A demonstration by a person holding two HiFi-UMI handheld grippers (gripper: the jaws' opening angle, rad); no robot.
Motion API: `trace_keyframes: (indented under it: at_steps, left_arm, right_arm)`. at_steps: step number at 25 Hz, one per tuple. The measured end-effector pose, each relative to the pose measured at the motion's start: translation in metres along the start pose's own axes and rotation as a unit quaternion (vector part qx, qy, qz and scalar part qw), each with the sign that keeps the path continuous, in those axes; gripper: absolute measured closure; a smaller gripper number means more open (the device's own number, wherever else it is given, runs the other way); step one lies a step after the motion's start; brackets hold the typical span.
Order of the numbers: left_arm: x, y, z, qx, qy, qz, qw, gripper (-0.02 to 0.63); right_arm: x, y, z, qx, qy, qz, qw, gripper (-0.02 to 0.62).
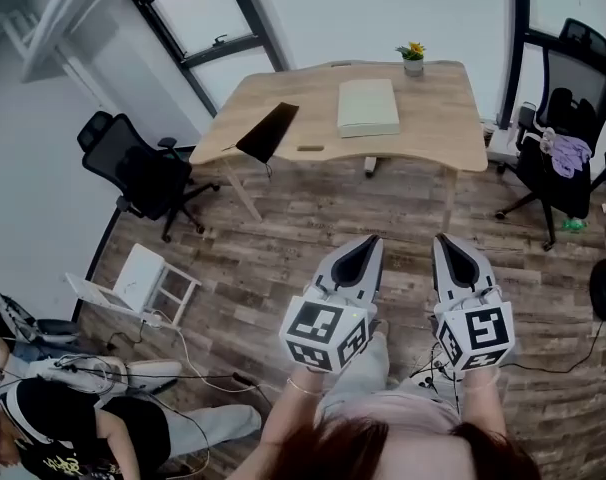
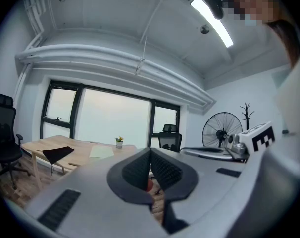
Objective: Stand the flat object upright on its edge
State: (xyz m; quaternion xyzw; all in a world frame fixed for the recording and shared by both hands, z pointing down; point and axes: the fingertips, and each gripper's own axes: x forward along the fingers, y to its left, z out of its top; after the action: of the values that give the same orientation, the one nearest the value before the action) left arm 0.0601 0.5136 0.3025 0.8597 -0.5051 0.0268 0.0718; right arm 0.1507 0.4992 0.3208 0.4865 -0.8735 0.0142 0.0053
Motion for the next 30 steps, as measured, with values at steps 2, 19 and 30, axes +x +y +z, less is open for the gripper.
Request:
trace_keyframes:
  at_steps: [2,19,30]
  left_arm:
    - [0.008,0.003,0.0,0.0,0.0,-0.001,1.0,0.595]
    - [0.099,0.08,0.0,-0.018,0.017,-0.017,0.9995,0.595]
    - [0.16,0.155,0.016,-0.023,0.018,-0.031,0.9991,0.595]
  right_arm:
    - [0.006,-0.006,-0.001,-0.003,0.0,-0.004,1.0,0.597]
    - [0.112,-0.049,-0.005,-0.001,0.016,-0.023,1.0,0.597]
    - [0.208,-0.069,-0.004,0.008,0.033,-0.019,0.999,0.597]
